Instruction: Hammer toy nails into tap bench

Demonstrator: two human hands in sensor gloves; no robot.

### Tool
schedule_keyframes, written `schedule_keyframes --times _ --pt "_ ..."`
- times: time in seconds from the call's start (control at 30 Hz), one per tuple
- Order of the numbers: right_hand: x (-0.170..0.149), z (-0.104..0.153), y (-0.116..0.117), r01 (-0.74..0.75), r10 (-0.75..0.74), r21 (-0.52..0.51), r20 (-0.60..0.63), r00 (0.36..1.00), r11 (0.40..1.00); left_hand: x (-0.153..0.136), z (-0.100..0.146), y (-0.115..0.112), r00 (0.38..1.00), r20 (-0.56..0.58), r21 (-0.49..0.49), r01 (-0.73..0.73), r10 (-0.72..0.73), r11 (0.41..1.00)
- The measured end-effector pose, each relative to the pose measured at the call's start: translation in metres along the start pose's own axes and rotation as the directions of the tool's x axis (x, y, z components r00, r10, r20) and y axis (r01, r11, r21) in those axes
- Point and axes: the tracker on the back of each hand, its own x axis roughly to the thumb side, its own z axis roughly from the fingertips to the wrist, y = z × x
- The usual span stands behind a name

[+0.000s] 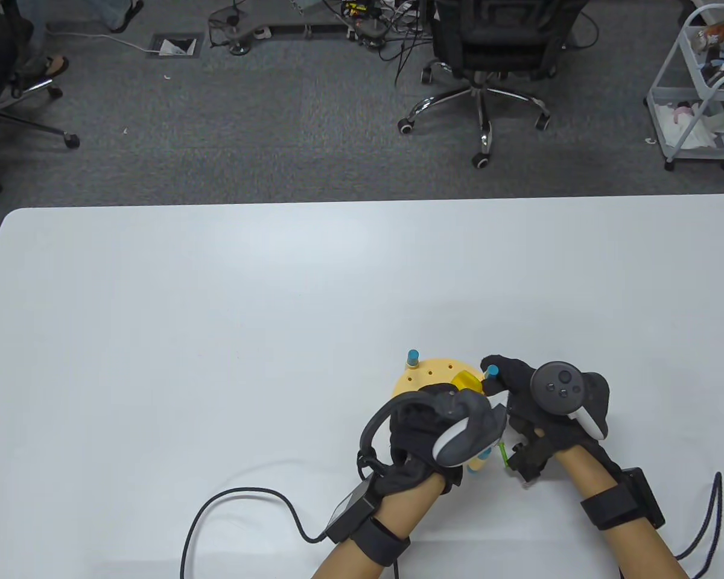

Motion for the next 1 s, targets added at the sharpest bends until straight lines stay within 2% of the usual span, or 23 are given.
schedule_keyframes --times 0.07,0.1,0.13,0.17,0.2,0.23,0.27,0.3,0.33,0.37,0.4,0.43,0.47,0.5,0.57,0.6,0.63,0.67,0.7,0.73,0.8,0.93,1.0 --pt "0.000 0.000 0.000 -0.003 0.003 0.001 0.000 1.000 1.000 -0.006 0.006 0.008 0.980 -0.072 0.224 -0.163 0.183 0.961" --pt "0.000 0.000 0.000 -0.003 0.003 -0.002 0.000 1.000 1.000 -0.004 0.003 0.007 0.959 -0.022 0.239 -0.271 0.284 0.932" --pt "0.000 0.000 0.000 -0.003 0.003 -0.003 0.000 1.000 1.000 0.007 -0.005 -0.003 0.958 0.054 0.070 -0.286 0.283 0.956" --pt "0.000 0.000 0.000 -0.002 0.002 -0.003 -0.001 1.000 1.000 0.012 -0.013 -0.010 0.979 0.059 -0.095 -0.191 0.197 0.977" --pt "0.000 0.000 0.000 -0.002 0.002 -0.002 -0.001 1.000 1.000 0.014 -0.005 0.000 0.999 -0.037 -0.087 0.015 -0.018 0.996" --pt "0.000 0.000 0.000 -0.003 0.003 0.000 -0.002 1.000 1.000 0.012 -0.005 0.004 0.999 0.004 0.013 0.038 -0.038 0.999" --pt "0.000 0.000 0.000 -0.004 0.004 0.001 -0.002 1.000 1.000 0.007 -0.002 0.011 0.996 -0.081 0.154 -0.024 0.037 0.988" --pt "0.000 0.000 0.001 -0.003 0.003 0.002 -0.002 1.000 1.000 0.002 0.000 0.012 0.979 -0.070 0.220 -0.172 0.191 0.960" --pt "0.000 0.000 0.001 -0.002 0.002 0.001 -0.003 1.000 1.000 0.002 -0.002 0.009 0.963 -0.032 0.191 -0.258 0.269 0.947" --pt "0.000 0.000 0.001 -0.003 0.003 -0.001 -0.004 1.000 1.000 0.016 -0.013 -0.007 0.954 0.056 -0.019 -0.294 0.295 0.955" --pt "0.000 0.000 0.001 -0.005 0.005 -0.001 -0.003 1.000 1.000 0.016 -0.018 -0.010 0.984 0.008 -0.164 -0.172 0.176 0.971" --pt "0.000 0.000 0.001 -0.006 0.006 0.001 -0.003 1.000 1.000 0.016 -0.008 -0.002 1.000 -0.007 -0.119 0.007 -0.008 0.993" --pt "0.000 -0.001 0.001 -0.005 0.005 0.003 -0.004 1.000 1.000 0.015 -0.007 0.004 1.000 0.001 0.051 0.027 -0.027 0.998" --pt "0.000 -0.001 0.001 -0.004 0.004 0.005 -0.003 1.000 1.000 0.011 -0.004 0.010 0.998 -0.070 0.130 -0.002 0.011 0.991" --pt "0.000 0.000 0.001 -0.002 0.002 0.003 -0.005 1.000 1.000 0.014 -0.010 -0.004 0.979 0.027 -0.072 -0.200 0.202 0.977" --pt "0.000 0.000 0.001 -0.002 0.002 0.003 -0.006 1.000 1.000 0.013 -0.011 -0.006 0.985 -0.034 -0.154 -0.174 0.171 0.972" --pt "0.000 0.000 0.001 -0.004 0.004 0.003 -0.006 1.000 1.000 0.007 -0.006 -0.001 0.991 0.011 -0.025 -0.131 0.132 0.991" --pt "0.000 0.000 0.001 -0.005 0.005 0.002 -0.006 1.000 1.000 0.002 -0.004 0.003 0.989 -0.040 0.112 -0.137 0.142 0.984" --pt "0.000 -0.001 0.001 -0.004 0.004 0.005 -0.005 1.000 1.000 -0.004 0.003 0.008 0.967 -0.075 0.297 -0.210 0.242 0.932" --pt "0.000 -0.001 0.001 -0.001 0.001 0.008 -0.006 1.000 1.000 -0.005 0.003 0.008 0.951 -0.041 0.332 -0.278 0.308 0.902" --pt "0.000 -0.001 0.001 0.002 -0.002 0.013 -0.008 1.000 1.000 -0.004 0.005 0.008 0.955 -0.041 0.237 -0.277 0.295 0.931" --pt "0.000 -0.001 0.000 -0.008 0.008 0.027 -0.004 1.000 1.000 -0.017 0.027 0.010 0.908 -0.045 0.394 -0.367 0.416 0.843" --pt "-0.001 0.001 -0.003 -0.014 0.013 0.057 0.022 1.000 0.998 -0.051 0.031 -0.001 0.860 -0.030 0.424 -0.450 0.509 0.786"
